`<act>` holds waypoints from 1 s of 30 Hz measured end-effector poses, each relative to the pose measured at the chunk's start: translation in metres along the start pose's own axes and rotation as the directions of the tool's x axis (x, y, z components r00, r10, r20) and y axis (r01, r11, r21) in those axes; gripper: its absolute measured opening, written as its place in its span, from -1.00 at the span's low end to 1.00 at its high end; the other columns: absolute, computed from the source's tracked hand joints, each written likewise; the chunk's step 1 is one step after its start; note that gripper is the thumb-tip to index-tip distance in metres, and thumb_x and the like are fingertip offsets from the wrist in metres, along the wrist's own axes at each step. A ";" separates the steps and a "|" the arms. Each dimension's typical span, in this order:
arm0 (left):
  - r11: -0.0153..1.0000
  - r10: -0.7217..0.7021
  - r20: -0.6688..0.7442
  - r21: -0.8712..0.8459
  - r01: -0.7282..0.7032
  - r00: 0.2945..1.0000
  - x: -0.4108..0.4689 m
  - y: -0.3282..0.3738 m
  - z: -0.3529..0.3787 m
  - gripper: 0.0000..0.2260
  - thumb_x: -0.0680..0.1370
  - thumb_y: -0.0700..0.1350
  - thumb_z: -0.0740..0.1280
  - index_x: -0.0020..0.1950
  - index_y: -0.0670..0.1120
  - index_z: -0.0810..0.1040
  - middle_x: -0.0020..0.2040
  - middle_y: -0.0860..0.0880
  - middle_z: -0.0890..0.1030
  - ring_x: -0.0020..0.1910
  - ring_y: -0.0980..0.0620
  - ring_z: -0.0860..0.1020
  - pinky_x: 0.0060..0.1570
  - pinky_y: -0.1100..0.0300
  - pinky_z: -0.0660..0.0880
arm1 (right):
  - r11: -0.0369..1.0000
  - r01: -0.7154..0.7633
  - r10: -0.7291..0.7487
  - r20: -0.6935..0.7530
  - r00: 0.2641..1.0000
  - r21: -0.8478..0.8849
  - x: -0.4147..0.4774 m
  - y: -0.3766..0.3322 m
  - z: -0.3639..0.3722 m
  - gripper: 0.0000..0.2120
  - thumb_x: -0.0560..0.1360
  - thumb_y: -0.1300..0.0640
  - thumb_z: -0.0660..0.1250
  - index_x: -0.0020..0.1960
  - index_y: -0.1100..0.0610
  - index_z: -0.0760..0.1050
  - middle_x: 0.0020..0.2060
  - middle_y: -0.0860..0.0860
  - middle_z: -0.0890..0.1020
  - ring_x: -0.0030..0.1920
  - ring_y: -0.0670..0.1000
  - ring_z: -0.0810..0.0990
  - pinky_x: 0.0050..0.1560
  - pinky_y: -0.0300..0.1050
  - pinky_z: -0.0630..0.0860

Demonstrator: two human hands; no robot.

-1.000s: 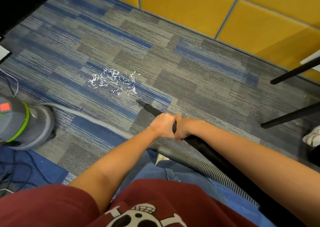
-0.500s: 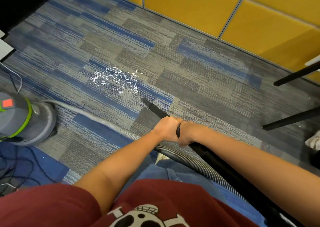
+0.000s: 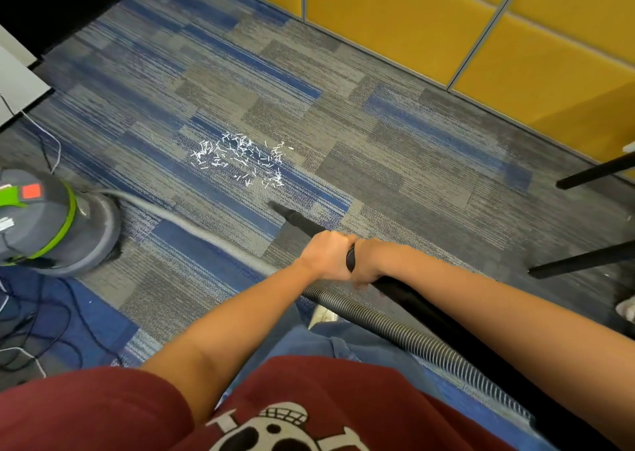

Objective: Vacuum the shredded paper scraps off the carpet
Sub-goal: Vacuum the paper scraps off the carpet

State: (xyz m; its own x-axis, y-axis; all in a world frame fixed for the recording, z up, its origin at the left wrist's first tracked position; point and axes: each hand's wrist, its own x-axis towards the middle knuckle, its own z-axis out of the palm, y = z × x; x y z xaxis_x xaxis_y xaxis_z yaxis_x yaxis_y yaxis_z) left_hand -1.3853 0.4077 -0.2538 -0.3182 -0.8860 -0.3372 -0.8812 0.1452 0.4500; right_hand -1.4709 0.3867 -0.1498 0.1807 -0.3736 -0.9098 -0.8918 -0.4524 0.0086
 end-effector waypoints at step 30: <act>0.970 -0.168 0.047 -0.168 0.174 0.985 0.032 -0.105 -0.029 -0.52 0.32 0.06 0.43 0.17 -0.11 0.48 0.08 -0.12 0.53 0.12 -0.13 0.53 0.08 0.00 0.51 | 0.997 -0.026 0.036 -0.137 0.990 0.079 0.063 -0.056 -0.068 -0.29 0.47 0.12 0.42 0.47 0.20 0.11 0.15 0.10 0.49 0.13 0.06 0.52 0.06 -0.14 0.42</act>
State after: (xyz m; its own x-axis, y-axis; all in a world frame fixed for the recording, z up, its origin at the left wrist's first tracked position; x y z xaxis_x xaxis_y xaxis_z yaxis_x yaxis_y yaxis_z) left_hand -1.2928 0.3516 -0.2873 -0.1817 -0.8760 -0.4468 -0.8516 -0.0870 0.5169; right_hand -1.3810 0.3331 -0.1795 0.2034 -0.4971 -0.8435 -0.9261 -0.3772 -0.0010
